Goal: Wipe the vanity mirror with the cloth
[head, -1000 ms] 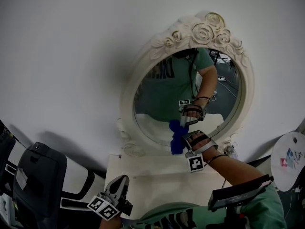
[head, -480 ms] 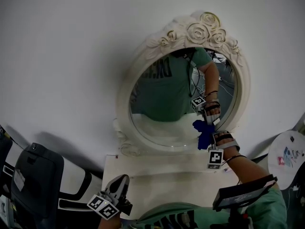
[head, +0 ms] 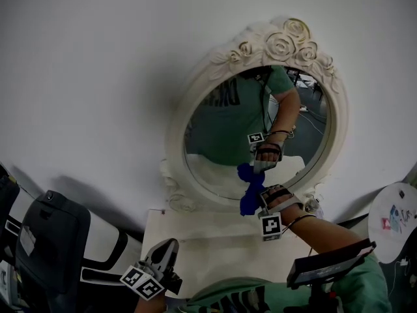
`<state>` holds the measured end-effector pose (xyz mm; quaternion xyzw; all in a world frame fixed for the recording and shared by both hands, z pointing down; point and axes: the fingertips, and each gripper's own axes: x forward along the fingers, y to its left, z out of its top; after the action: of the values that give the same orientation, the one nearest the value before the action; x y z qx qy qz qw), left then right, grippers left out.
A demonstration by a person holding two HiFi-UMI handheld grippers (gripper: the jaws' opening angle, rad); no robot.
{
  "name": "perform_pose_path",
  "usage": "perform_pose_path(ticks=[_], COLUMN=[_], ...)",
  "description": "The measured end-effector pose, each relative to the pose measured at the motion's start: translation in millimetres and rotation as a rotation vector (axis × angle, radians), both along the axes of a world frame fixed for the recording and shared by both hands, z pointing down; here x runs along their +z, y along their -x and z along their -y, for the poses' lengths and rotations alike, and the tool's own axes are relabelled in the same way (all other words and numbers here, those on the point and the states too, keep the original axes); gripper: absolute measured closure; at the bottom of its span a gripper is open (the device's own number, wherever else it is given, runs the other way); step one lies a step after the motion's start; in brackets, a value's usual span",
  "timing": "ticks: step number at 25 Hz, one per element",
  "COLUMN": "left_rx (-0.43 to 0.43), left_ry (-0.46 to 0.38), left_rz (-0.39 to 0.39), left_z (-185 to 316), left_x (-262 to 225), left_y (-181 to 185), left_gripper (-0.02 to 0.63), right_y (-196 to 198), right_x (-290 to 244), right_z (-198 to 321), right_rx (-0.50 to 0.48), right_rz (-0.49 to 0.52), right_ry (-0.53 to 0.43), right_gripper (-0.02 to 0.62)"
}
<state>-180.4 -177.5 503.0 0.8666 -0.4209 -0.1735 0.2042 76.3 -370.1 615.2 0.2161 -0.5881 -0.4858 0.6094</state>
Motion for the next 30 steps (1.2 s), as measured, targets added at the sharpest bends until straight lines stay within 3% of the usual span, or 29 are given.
perform_pose_path(ticks=[3,7,11,14,22,26,30], left_rx=[-0.016,-0.057,-0.097,-0.108,-0.033,-0.009,0.011], left_ry=[0.000,0.006,0.016,0.026,0.008,-0.001,-0.003], left_rz=[0.002,0.007,0.009,0.007,0.016,0.018,0.014], left_z=[-4,-12,-18,-19,-8,-5,-2], left_x=[-1,-2,2,6,-4,-6,-7], left_y=[5,20,33,39,10,3,1], left_gripper=[0.600,0.600,0.600,0.600,0.600,0.600,0.600], right_y=[65,125,161,144,123,67,-18], right_x=[10,36,31,46,55,68,85], right_z=[-1,-6,3,10,17,17,17], right_rx=[-0.139,-0.220,-0.268,-0.231,-0.197,-0.127,0.028], right_rz=[0.020,0.019,0.052,-0.025,-0.076,-0.119,-0.170], right_ry=[-0.043,0.019,-0.048,0.004,-0.039,-0.023,0.023], right_gripper=[0.499,0.499,0.499,0.499,0.499,0.500,0.500])
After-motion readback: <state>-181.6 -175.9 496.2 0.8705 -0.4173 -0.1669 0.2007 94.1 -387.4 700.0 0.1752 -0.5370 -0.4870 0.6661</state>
